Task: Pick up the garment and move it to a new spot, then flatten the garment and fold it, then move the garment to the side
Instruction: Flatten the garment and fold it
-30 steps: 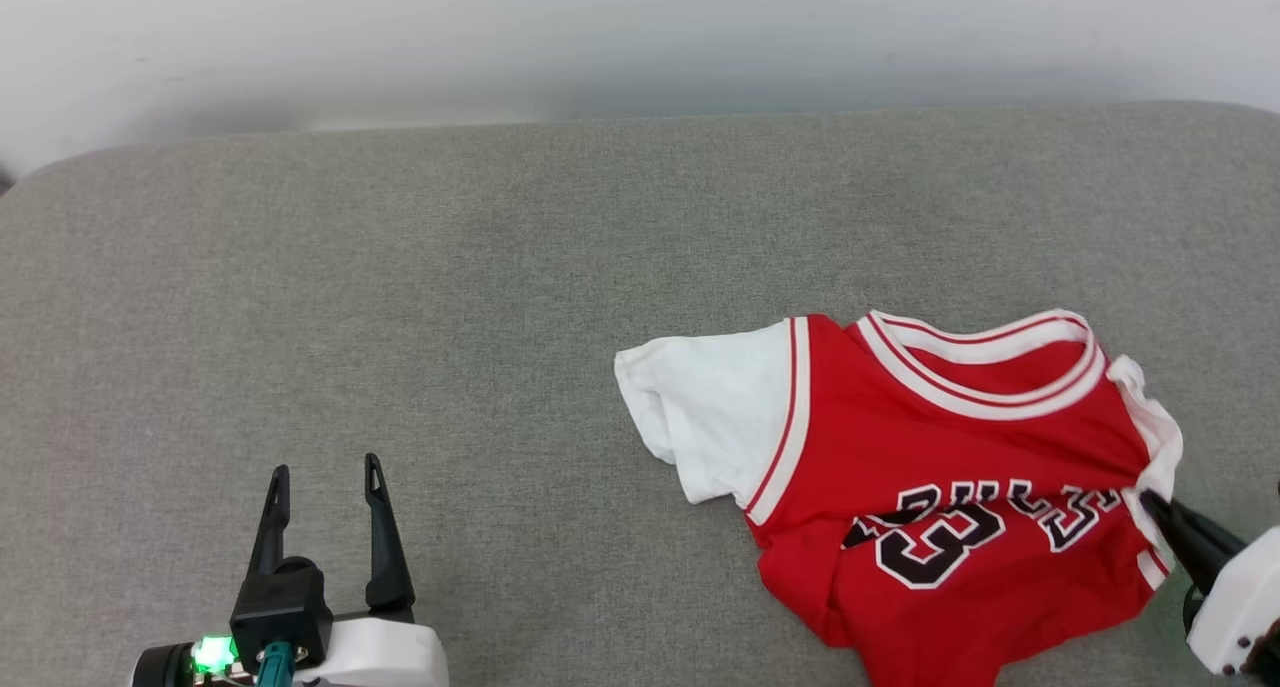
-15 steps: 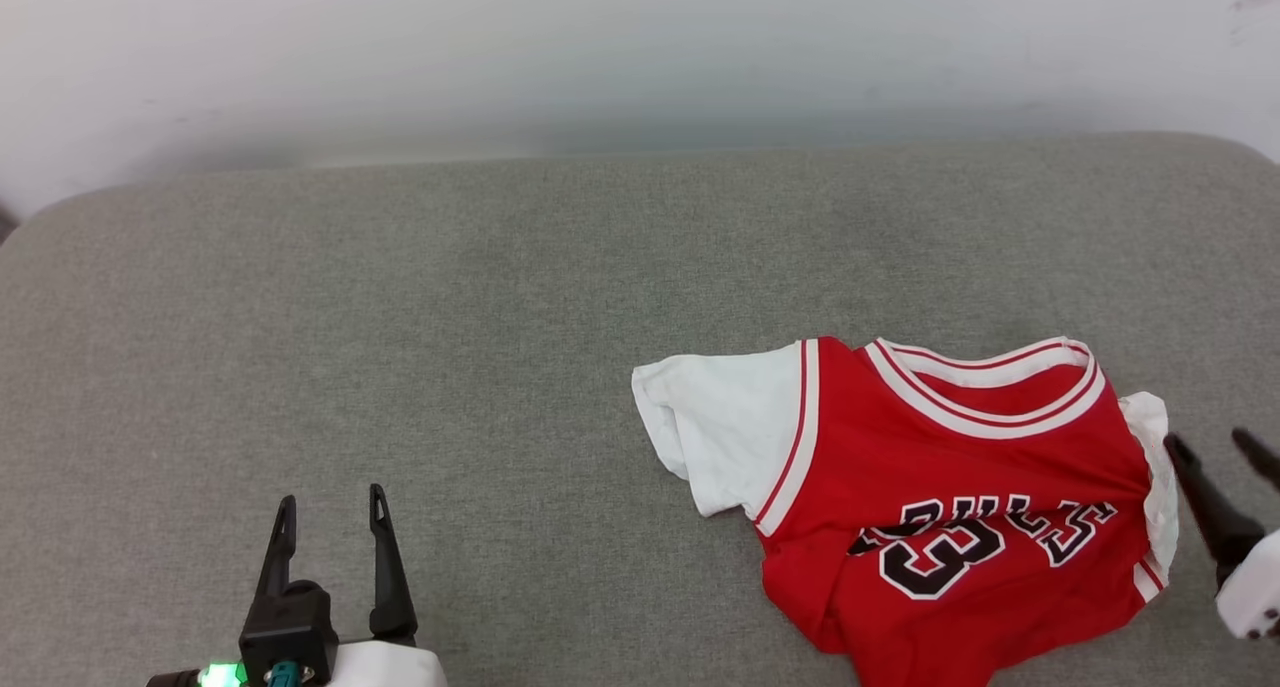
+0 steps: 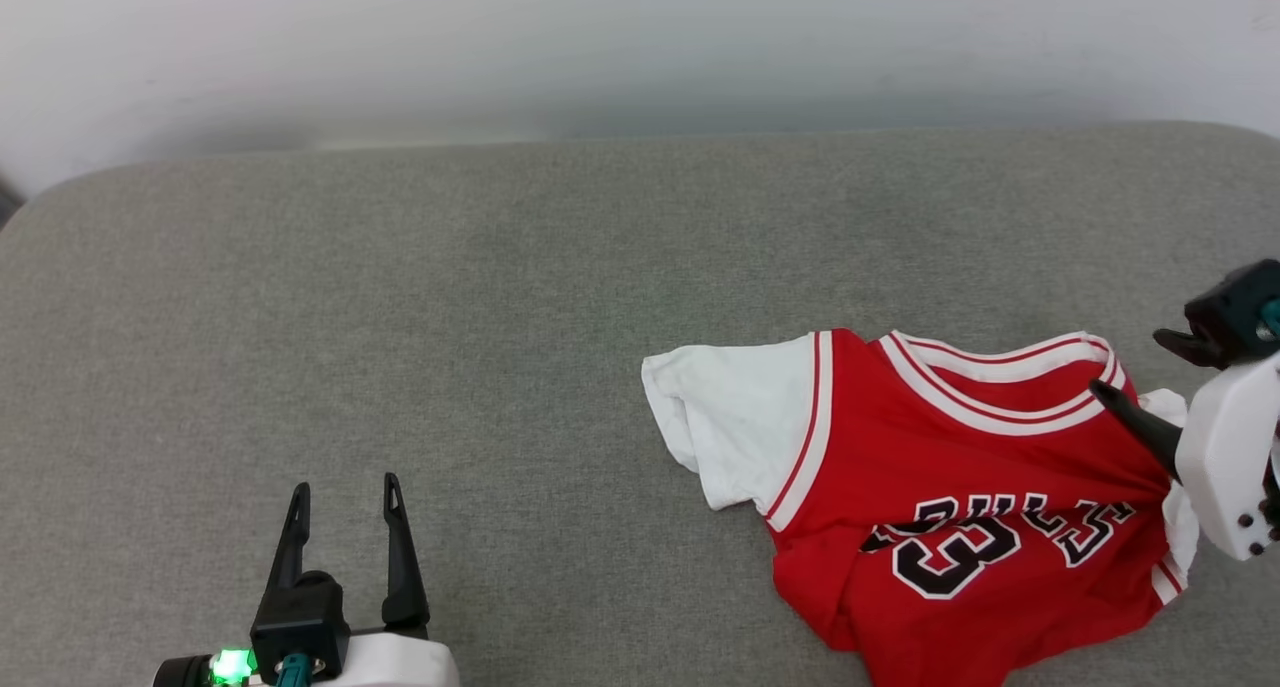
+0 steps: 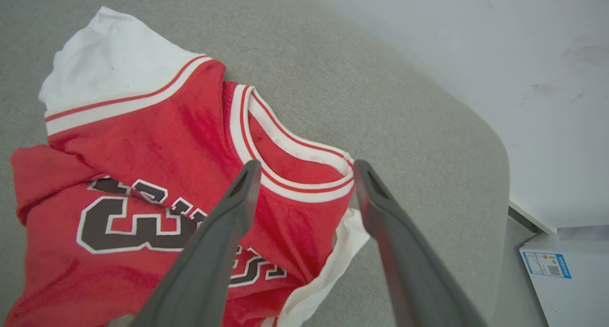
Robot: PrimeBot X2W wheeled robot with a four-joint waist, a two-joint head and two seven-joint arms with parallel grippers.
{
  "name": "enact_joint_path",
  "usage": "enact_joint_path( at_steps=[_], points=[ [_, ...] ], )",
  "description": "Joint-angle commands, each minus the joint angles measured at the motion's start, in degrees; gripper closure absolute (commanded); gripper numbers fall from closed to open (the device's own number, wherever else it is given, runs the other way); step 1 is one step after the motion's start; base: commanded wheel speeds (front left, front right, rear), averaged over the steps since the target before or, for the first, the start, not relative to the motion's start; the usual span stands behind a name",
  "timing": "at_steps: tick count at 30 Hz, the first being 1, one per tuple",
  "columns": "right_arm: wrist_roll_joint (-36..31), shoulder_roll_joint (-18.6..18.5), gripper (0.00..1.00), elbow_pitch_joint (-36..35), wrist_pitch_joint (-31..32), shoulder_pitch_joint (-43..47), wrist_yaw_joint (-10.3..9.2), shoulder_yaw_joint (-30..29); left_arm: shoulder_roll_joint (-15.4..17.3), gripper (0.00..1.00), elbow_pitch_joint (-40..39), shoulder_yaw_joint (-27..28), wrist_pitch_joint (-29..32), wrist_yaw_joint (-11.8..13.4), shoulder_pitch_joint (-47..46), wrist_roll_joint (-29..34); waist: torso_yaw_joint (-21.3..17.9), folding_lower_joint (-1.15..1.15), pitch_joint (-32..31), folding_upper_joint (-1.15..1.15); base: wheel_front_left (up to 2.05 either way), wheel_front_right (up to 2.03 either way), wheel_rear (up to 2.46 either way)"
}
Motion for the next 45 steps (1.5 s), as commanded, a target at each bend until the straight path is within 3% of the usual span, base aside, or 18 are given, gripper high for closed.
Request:
enact_joint_path(
  at_steps=[1, 2, 3, 8, 13, 21, 22, 23, 29, 34, 40, 45],
  points=[
    [0.9, -1.3, 0.00, -0.4, 3.2, -2.0, -0.06, 1.0, -0.3, 0.00, -0.2, 0.1, -0.1, -0.1, -0.8, 0.4, 0.6, 0.00, 0.8, 0.00, 0.00, 0.00, 0.00],
    [1.7, -2.1, 0.00, -0.4, 6.2, -3.0, -0.06, 2.3, -0.4, 0.00, -0.2, 0.0, -0.1, -0.2, -1.1, 0.5, 0.8, 0.00, 1.2, 0.00, 0.00, 0.00, 0.00],
    [4.5, -2.5, 0.00, 1.4, 13.1, -6.6, -0.05, 6.0, -0.6, 0.00, -0.3, 0.0, -0.1, -0.6, -2.0, 0.5, 1.6, 0.00, 2.8, 0.00, 0.00, 0.00, 0.00],
    [6.3, -1.4, 0.00, 6.8, 19.8, -13.5, -0.05, 12.4, -1.2, 0.00, -0.5, -0.2, -0.1, -1.0, -3.9, 0.9, 3.1, 0.00, 6.2, 0.00, 0.00, 0.00, 0.00],
    [6.5, 1.5, 0.00, 14.4, 19.9, -18.9, -0.05, 18.4, -1.8, 0.00, -0.7, -0.4, -0.1, -1.5, -6.3, 1.2, 4.4, 0.00, 9.9, 0.00, 0.00, 0.00, 0.00],
    [11.3, 4.9, 0.00, 23.9, 16.3, -17.2, -0.05, 29.0, -2.2, 0.00, -0.1, -0.1, -0.1, -1.5, -8.2, 1.3, 4.9, 0.00, 12.3, 0.00, 0.00, 0.00, 0.00],
    [12.0, 5.1, 0.97, 24.2, 14.6, -17.4, -0.05, 29.3, -2.3, 0.00, 0.1, 0.1, -0.1, -1.4, -8.3, 1.3, 4.8, 0.00, 12.2, 0.00, 0.00, 0.00, 0.00],
    [12.6, 5.1, 1.00, 24.2, 12.9, -17.9, -0.07, 29.3, -2.3, 0.00, 0.3, 0.3, -0.1, -1.5, -8.3, 1.3, 4.6, 0.00, 12.0, 0.00, 0.00, 0.00, 0.00],
    [14.9, 0.7, 1.00, 18.6, 2.2, -23.2, -0.04, 27.9, -2.4, 0.00, 0.5, 0.9, -0.1, -1.9, -7.7, 1.5, 4.3, 0.00, 9.5, 0.00, 0.00, 0.00, 0.00],
    [16.2, -0.5, 1.00, 11.5, -1.4, -26.5, -0.05, 27.4, -2.5, 0.00, 0.2, 1.6, -0.1, -2.1, -6.4, 1.5, 4.1, 0.00, 8.3, 0.00, 0.00, 0.00, 0.00],
    [17.2, 3.8, 1.00, 8.2, -1.6, -30.0, -0.05, 29.5, -2.7, 0.00, -0.2, 1.4, -0.1, -2.2, -6.4, 1.2, 5.5, 0.00, 8.7, 0.00, 0.00, 0.00, 0.00],
    [18.2, 9.6, 1.00, 13.2, 0.9, -30.3, -0.05, 34.2, -2.9, 0.00, 0.0, 1.4, -0.1, -2.1, -6.7, 1.1, 6.9, 0.00, 9.7, 0.00, 0.00, 0.00, 0.00]
  ],
)
